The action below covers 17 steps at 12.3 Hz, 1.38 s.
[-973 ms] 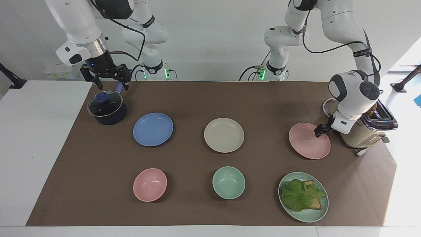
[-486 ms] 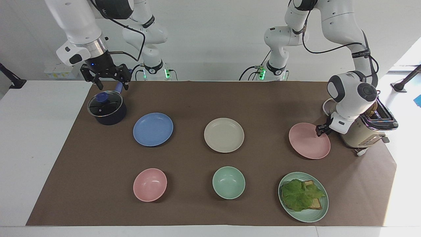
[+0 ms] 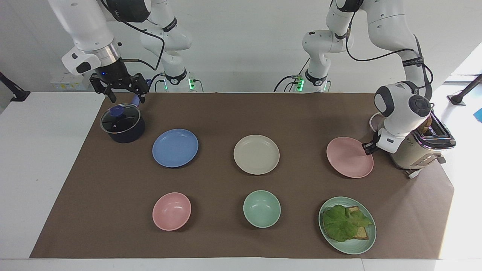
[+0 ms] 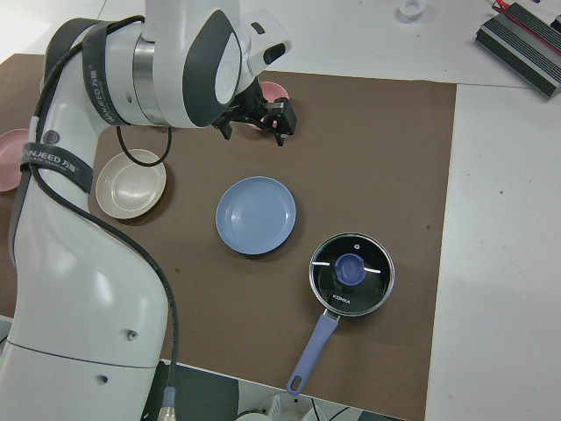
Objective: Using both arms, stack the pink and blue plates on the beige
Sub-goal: 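Reach the left gripper to the rim of the pink plate, then grasp the pink plate and carry it onto the beige plate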
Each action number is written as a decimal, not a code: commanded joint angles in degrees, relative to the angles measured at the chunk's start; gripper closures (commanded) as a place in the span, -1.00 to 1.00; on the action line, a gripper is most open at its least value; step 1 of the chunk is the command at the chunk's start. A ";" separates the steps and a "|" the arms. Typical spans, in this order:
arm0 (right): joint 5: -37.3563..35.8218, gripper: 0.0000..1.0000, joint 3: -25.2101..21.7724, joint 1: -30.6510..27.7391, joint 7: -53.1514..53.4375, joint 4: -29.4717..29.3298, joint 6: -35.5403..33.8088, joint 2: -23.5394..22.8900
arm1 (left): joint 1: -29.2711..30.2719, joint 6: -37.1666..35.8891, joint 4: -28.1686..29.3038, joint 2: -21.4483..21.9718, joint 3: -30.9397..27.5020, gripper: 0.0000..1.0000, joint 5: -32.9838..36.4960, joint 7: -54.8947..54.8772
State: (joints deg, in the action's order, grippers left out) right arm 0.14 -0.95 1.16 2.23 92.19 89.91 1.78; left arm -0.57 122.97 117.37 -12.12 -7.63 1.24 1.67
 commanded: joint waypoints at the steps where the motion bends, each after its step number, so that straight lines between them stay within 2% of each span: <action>1: 1.27 -1.00 -0.02 -0.37 0.76 1.33 0.09 1.30 | -0.66 -12.00 -7.48 0.43 -0.19 1.00 0.43 -1.14; 4: 1.27 -1.00 -0.02 -0.37 0.76 1.59 0.09 1.47 | -1.27 -25.54 -15.74 1.40 1.30 1.00 -1.40 -0.36; 5: 1.27 -1.00 -0.02 -0.45 0.67 1.59 0.00 1.56 | -1.71 -28.46 -17.69 2.18 1.83 1.00 -3.33 0.00; 7: 1.27 -1.00 -0.02 -0.46 0.67 1.68 0.00 1.56 | -3.11 -30.33 -17.88 3.94 4.72 1.00 -5.27 4.80; 8: 1.27 -1.00 -0.02 -0.46 0.59 1.68 0.00 1.56 | -4.95 -29.38 -17.27 4.12 6.39 1.00 -5.37 8.40; 12: 1.27 -1.00 -0.02 -0.46 0.58 1.68 0.00 1.56 | -15.75 -25.61 -15.17 4.30 6.75 1.00 -10.46 16.77; 14: 1.27 -1.00 -0.02 -0.46 0.58 1.68 0.00 1.56 | -21.11 -17.99 -10.88 3.78 6.75 1.00 -13.70 23.52; 17: 1.27 -1.00 -0.02 -0.46 0.50 1.77 0.00 1.56 | -25.79 -6.81 -5.41 2.29 6.75 1.00 -15.12 26.01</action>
State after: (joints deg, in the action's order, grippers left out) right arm 0.14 -0.95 1.16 2.23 92.31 89.91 1.80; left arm -24.27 110.74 108.19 -9.74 0.25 -12.09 26.70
